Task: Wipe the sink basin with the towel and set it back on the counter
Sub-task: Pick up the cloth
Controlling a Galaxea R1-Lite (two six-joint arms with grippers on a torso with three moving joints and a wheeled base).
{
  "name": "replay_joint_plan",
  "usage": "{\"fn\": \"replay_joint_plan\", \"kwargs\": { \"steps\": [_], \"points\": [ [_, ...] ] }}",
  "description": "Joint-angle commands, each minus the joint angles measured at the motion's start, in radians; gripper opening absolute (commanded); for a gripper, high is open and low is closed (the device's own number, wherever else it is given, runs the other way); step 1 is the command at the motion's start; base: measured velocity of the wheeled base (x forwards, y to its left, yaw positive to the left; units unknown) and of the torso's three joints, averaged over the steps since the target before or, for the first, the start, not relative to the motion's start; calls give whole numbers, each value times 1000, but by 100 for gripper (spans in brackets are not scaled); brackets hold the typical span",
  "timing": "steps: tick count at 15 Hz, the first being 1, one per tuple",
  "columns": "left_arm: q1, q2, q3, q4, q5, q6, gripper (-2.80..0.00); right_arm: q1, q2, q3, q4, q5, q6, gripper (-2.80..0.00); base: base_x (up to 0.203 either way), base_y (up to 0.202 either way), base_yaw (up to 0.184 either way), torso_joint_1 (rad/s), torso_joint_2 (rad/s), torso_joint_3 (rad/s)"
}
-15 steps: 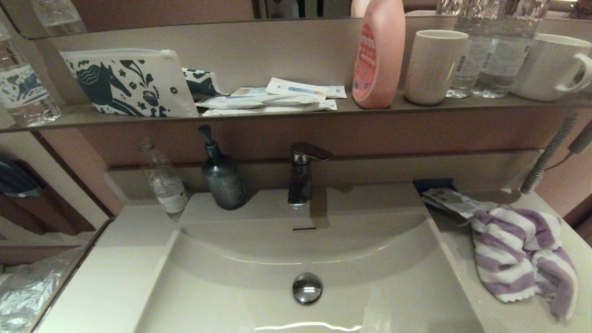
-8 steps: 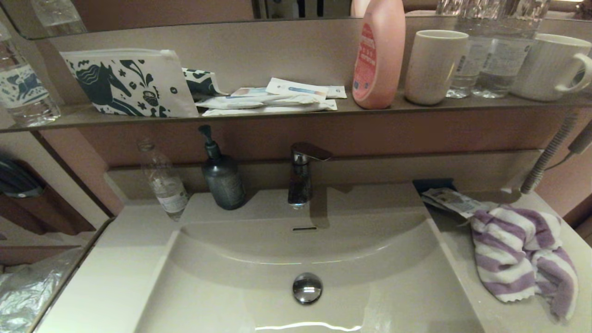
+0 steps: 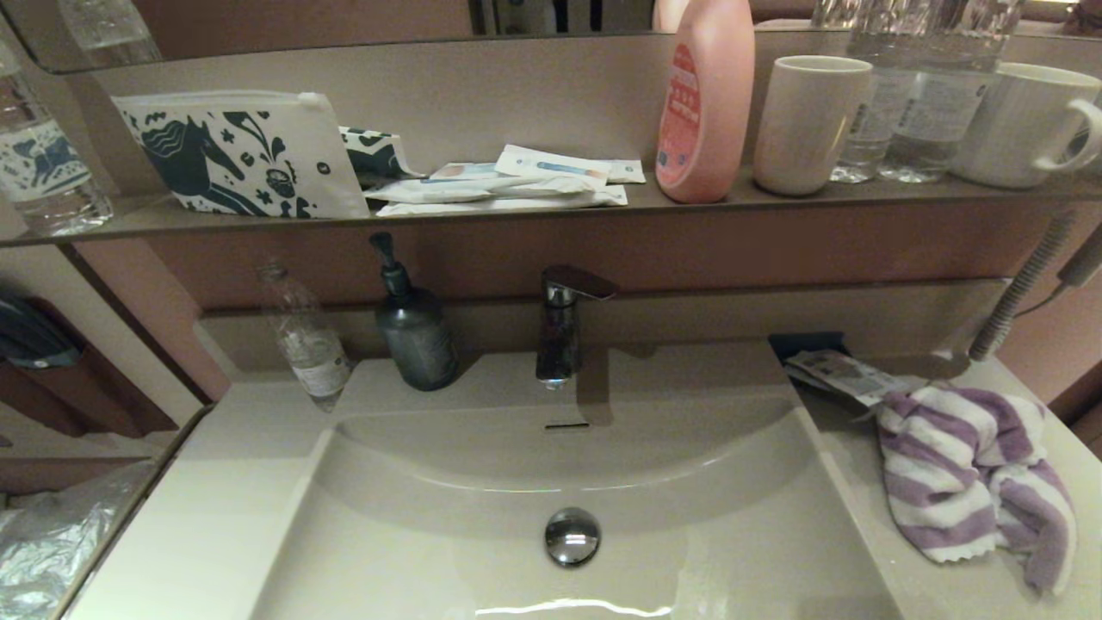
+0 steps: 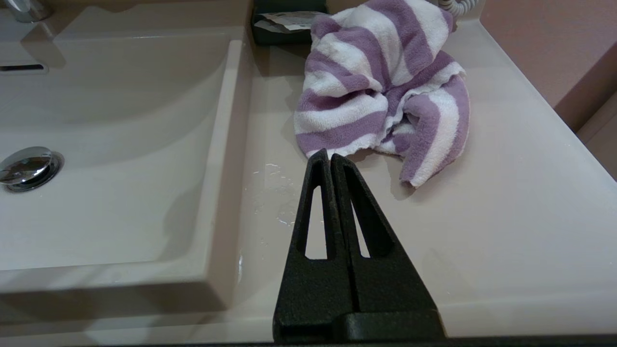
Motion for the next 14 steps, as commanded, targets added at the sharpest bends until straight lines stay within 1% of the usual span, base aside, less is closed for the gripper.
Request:
{"fn": "replay_joint_plan", "kwargs": {
  "steps": [1,3,6,10,12,14],
  "points": [
    [0,2,0,-1,-1,1,-280,0,0,0,0,0,-1,-280,0,0,0,0,0,0],
    [0,2,0,-1,-1,0,-280,0,0,-39,9,-3,0,-280,0,0,0,0,0,0],
    [0,2,0,-1,-1,0,-280,0,31,-152,75,-10,0,-280,0,0,0,0,0,0],
    [0,2,0,-1,-1,1,-280,0,224,-282,94,-20,0,-280,0,0,0,0,0,0],
    [0,2,0,-1,-1,0,-280,-1,365,-356,95,-47,-1,-280,0,0,0,0,0,0],
    [0,2,0,-1,-1,0,-280,-2,506,-428,98,-94,-1,-280,0,0,0,0,0,0]
  ]
}}
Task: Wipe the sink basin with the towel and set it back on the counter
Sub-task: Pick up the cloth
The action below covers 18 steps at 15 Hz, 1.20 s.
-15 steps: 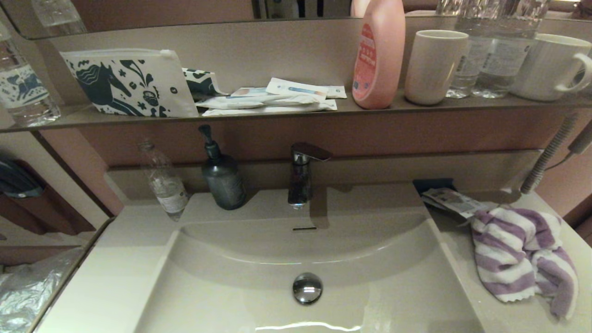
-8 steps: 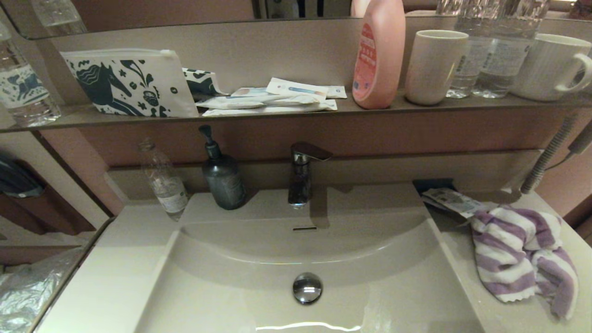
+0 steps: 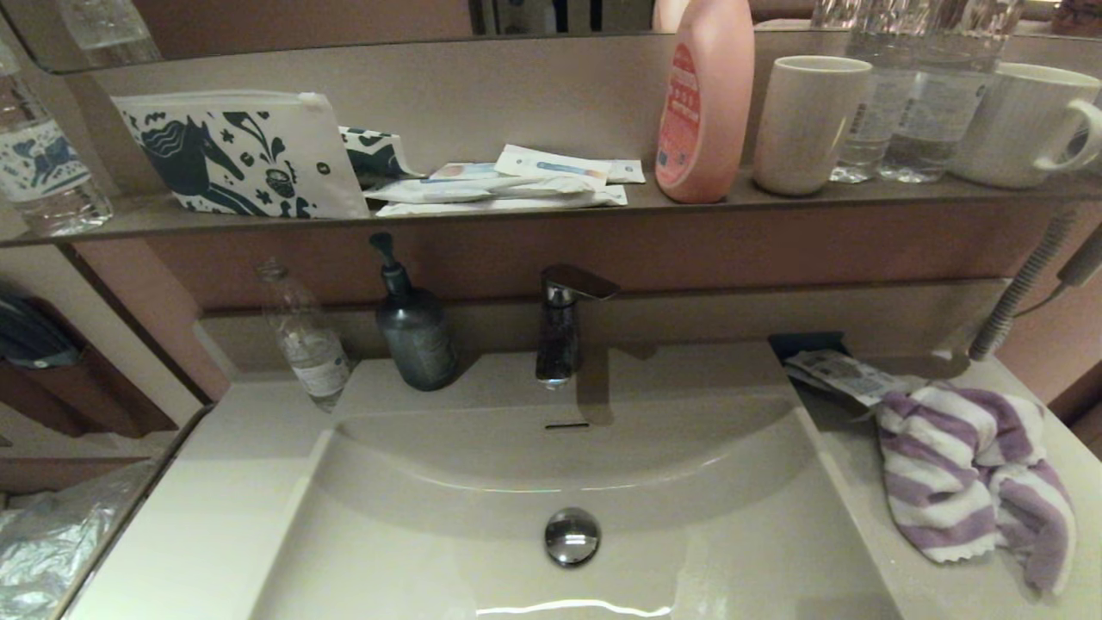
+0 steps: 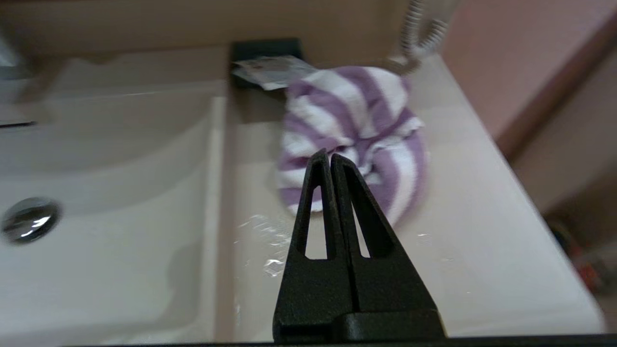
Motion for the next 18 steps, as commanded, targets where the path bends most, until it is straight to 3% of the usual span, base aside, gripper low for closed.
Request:
{"fn": "replay_joint_plan", "kwargs": {
  "steps": [1,8,10,13,16,17,18],
  "points": [
    [0,2,0,-1,0,0,-280,-1,236,-86,8,-40,-2,-280,0,0,0,0,0,0],
    [0,2,0,-1,0,0,-280,-17,633,-259,154,-105,-30,-280,0,0,0,0,0,0],
    [0,2,0,-1,0,1,-280,-24,716,-274,163,-126,-95,-280,0,0,0,0,0,0],
    [0,2,0,-1,0,0,-280,-34,842,-307,161,-196,-128,-280,0,0,0,0,0,0],
    [0,2,0,-1,0,0,-280,-89,956,-327,156,-234,-186,-280,0,0,0,0,0,0],
    [0,2,0,-1,0,0,-280,-111,972,-338,156,-235,-232,0,0,0,0,0,0,0],
    [0,2,0,-1,0,0,-280,-123,988,-351,156,-234,-250,0,0,0,0,0,0,0]
  ]
}}
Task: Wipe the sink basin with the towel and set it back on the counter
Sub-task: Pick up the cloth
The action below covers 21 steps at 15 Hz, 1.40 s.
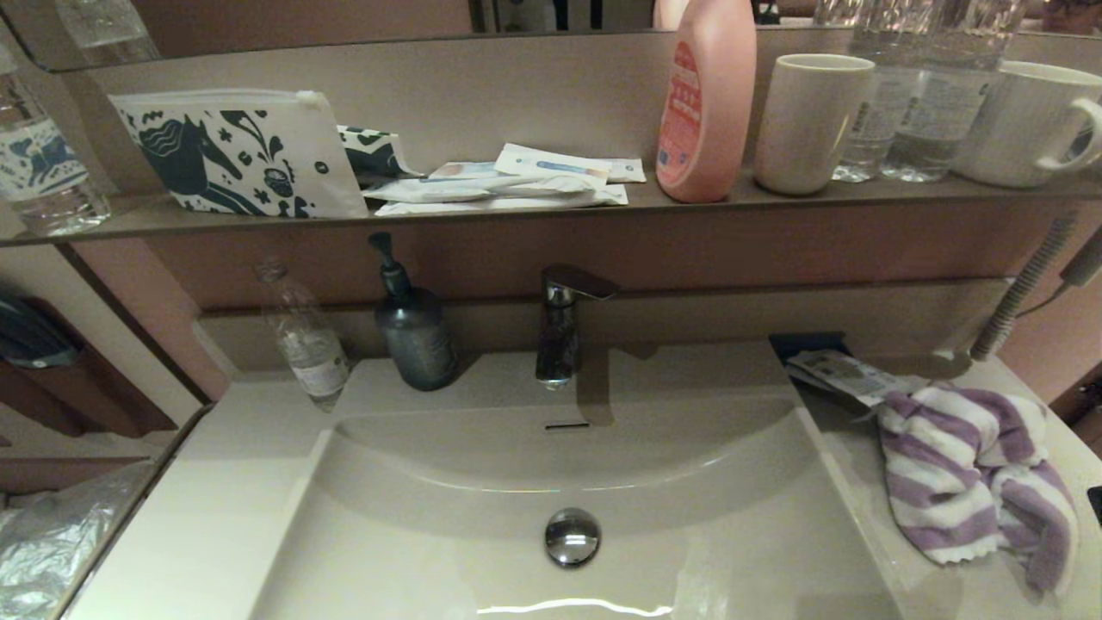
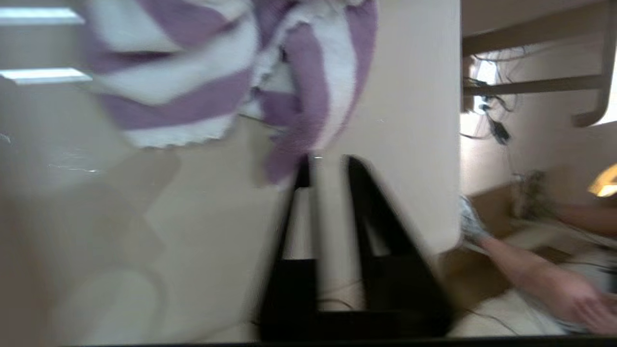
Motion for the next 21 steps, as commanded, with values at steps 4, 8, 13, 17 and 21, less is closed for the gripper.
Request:
{"fn": "replay_joint_plan", "kwargs": {
  "steps": [4,8,13,17,21],
  "points": [
    [0,2,0,0,0,0,-280,-32,109,-80,7,8,-86,0,0,0,0,0,0,0],
    [0,2,0,0,0,0,-280,-33,202,-115,3,114,-88,0,0,0,0,0,0,0],
    [0,2,0,0,0,0,-280,-54,294,-134,-44,249,16,0,0,0,0,0,0,0],
    [0,2,0,0,0,0,-280,-107,391,-134,-244,253,28,0,0,0,0,0,0,0],
    [0,2,0,0,0,0,-280,-103,466,-133,-263,248,55,0,0,0,0,0,0,0]
  ]
}}
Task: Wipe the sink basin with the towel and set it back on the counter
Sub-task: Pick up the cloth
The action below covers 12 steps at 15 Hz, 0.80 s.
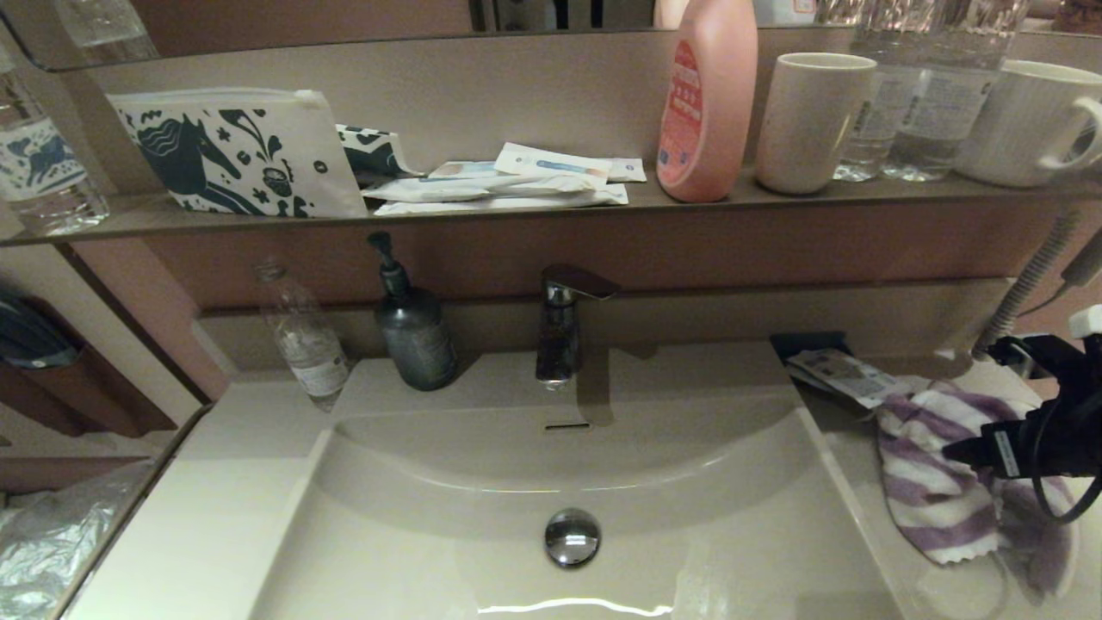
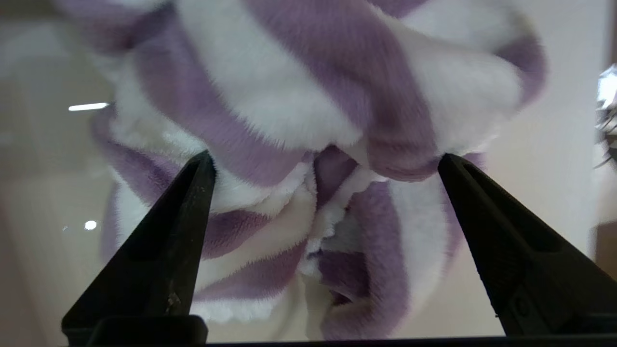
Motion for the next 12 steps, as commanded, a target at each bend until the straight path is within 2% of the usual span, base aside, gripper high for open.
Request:
{"fn": "replay_joint_plan", "kwargs": {
  "steps": [1,7,12],
  "points": [
    [0,2,0,-1,0,0,-280,-5,54,0,-3,-8,12,0,0,0,0,0,0,0],
    [0,2,0,-1,0,1,-280,-136,126,7,-39,-48,-88,0,0,0,0,0,0,0],
    [0,2,0,-1,0,0,-280,-138,202,7,-71,-87,-106,0,0,0,0,0,0,0]
  ]
}}
